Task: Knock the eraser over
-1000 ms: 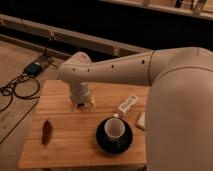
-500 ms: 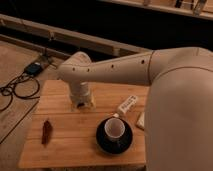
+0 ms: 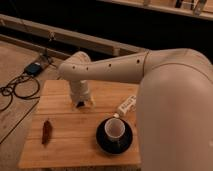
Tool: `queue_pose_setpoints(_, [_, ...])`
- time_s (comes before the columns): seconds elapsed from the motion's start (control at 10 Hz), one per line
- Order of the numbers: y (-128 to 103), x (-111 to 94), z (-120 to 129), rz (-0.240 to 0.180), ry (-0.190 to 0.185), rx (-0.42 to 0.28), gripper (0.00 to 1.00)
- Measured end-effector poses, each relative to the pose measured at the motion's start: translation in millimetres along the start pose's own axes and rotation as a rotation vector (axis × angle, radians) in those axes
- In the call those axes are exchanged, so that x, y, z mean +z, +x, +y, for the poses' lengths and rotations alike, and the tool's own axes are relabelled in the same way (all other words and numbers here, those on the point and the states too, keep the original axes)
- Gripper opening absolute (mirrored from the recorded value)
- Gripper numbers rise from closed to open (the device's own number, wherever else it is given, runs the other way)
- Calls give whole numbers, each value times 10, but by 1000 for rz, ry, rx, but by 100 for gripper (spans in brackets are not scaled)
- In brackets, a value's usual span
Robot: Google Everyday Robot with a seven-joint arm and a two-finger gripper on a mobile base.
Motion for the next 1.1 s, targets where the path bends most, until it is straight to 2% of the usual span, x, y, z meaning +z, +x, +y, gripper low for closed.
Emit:
queue_pose_setpoints(0.4, [-32, 45, -46, 8, 13, 0, 65])
queue_pose_setpoints(0.7, [-177, 169, -152, 26, 44, 2, 65])
queue_pose_setpoints(1.1, [-418, 328, -183, 54, 61, -6, 65])
